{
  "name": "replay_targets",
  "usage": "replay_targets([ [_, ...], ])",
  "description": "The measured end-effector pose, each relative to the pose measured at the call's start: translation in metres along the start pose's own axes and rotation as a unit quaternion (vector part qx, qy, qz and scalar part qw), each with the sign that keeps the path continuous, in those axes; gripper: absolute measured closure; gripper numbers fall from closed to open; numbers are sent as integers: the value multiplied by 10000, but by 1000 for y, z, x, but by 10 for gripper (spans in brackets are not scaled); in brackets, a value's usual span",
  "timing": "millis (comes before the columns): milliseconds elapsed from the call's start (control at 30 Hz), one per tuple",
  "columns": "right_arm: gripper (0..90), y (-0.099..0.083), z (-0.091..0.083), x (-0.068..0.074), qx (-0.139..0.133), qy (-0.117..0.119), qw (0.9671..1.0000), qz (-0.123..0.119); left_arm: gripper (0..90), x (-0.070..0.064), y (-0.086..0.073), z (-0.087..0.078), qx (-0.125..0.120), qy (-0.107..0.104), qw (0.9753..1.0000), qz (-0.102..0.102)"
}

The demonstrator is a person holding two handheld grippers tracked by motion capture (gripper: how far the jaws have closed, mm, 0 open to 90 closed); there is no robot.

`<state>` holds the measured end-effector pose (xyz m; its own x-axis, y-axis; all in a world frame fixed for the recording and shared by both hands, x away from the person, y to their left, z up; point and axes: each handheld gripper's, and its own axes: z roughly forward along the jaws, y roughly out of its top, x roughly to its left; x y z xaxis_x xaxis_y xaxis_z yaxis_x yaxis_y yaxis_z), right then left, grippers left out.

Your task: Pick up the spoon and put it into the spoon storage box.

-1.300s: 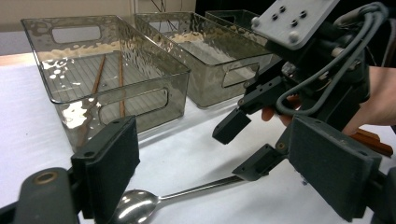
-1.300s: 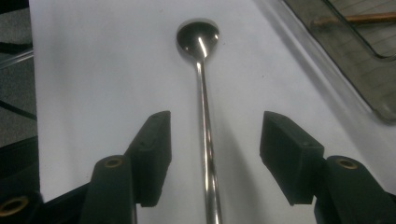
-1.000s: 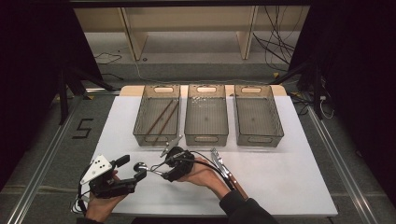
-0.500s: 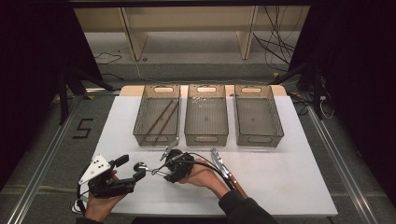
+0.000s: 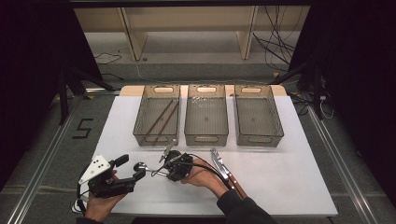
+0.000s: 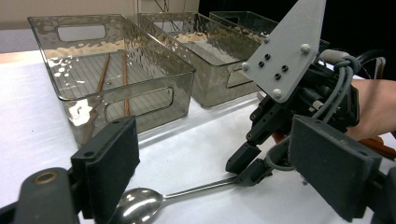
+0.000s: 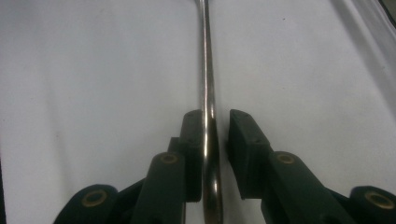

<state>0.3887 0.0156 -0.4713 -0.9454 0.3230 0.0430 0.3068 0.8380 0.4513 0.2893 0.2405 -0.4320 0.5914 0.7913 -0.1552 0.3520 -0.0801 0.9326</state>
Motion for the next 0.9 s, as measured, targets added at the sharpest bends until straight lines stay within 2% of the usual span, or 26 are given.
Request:
replay_targets([
  [67,794,0,1,0,-60,-15,10000,47,160,0,0,0,8,1,10000,5],
  [200,824,0,0,1,23,35,10000,53,160,0,0,0,8,2,10000,1],
  [300,834,0,-1,1,11,50,10000,-62,160,0,0,0,12,6,10000,7],
  [333,845,0,-2,0,-1,95,9999,-45,160,0,0,0,11,6,10000,3],
  [367,894,0,-3,-1,-55,231,9997,36,161,1,0,0,14,6,10000,4],
  [400,900,0,-6,-2,-161,349,9992,68,161,0,0,0,13,4,10000,9],
  [433,900,0,-6,-1,-108,209,9997,31,160,0,-1,0,13,3,10000,12],
  [500,900,0,-5,2,-41,158,9999,-24,161,0,0,0,29,2,10000,19],
  [667,895,1,-4,0,5,224,9997,16,161,0,0,0,31,-7,10000,26],
  [800,887,2,0,3,82,164,9997,-134,163,0,0,0,28,-2,10000,31],
  [900,894,2,0,4,81,139,9998,-150,162,0,0,0,22,6,10000,33],
])
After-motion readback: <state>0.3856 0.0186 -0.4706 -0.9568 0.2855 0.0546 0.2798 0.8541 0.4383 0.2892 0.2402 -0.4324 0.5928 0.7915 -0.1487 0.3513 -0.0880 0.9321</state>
